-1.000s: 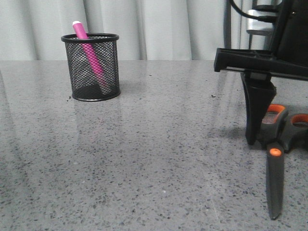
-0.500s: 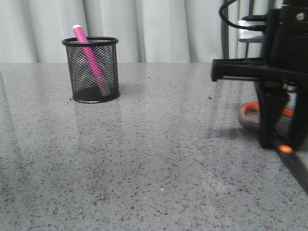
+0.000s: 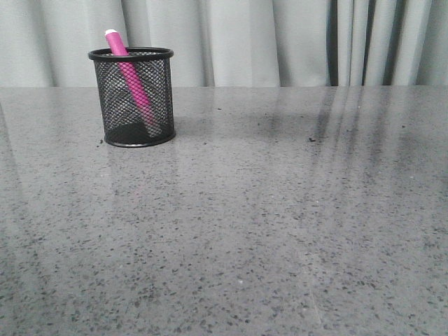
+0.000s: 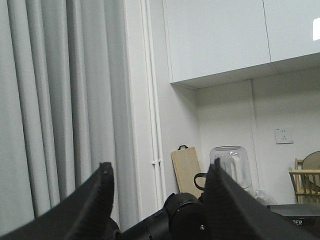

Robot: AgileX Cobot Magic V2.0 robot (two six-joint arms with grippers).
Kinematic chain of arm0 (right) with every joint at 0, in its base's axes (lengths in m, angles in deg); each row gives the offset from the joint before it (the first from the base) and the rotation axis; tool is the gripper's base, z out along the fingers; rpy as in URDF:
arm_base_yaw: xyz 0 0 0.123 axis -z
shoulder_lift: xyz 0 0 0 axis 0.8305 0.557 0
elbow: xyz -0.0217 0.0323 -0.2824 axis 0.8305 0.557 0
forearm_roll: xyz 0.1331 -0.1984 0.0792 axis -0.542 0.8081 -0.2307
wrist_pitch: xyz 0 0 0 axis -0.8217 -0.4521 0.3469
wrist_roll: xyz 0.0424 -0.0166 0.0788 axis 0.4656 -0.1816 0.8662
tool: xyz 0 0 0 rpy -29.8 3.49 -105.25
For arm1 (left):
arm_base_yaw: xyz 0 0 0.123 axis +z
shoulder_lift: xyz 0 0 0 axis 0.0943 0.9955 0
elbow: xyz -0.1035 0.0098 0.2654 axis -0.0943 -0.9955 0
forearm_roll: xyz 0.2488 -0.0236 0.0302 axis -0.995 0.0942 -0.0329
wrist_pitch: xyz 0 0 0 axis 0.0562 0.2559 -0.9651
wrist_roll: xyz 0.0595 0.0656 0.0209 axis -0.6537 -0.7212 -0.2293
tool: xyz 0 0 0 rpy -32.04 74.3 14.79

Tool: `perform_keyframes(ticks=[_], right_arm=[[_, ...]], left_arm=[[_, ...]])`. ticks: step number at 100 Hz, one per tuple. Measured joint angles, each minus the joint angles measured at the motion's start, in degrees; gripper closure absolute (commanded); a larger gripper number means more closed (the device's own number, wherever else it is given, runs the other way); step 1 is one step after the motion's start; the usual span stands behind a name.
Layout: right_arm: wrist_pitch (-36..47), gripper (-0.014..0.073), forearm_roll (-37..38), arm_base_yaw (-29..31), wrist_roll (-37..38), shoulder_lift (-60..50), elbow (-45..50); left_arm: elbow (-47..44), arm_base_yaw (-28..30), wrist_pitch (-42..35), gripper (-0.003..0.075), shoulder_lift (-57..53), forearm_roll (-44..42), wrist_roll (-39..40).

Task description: Put pen and scissors into bin

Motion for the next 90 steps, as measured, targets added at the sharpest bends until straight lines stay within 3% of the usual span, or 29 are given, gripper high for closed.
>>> perform_keyframes(ticks=[21,50,69,79,90], right_arm=[[13.2,0.0664,0.0,-1.9,-4.8,7.5,-0.9],[14.0,0.0664,0.0,-1.9,-5.1,19.0,-0.8],[15.1,0.0655,0.0,-1.9,-5.1,21.9,-0.3],[13.7,0.0561,0.0,-1.9,-5.1,22.2,-0.3],[11.8,0.0337,0.0,-1.9,-5.2,22.3,-0.3]], left_arm=[[0.0,0.0,-0.3,0.0354,-0.8,-2.2,0.0],[0.0,0.0,-0.5,0.0354,-4.8,-5.2,0.1],[0.0,0.0,-0.3,0.0354,-6.0,-10.4,4.2],[0.0,0.0,-0.3,0.0354,-6.0,-12.8,6.4],[0.0,0.0,-0.3,0.0354,-6.0,-13.4,7.0]])
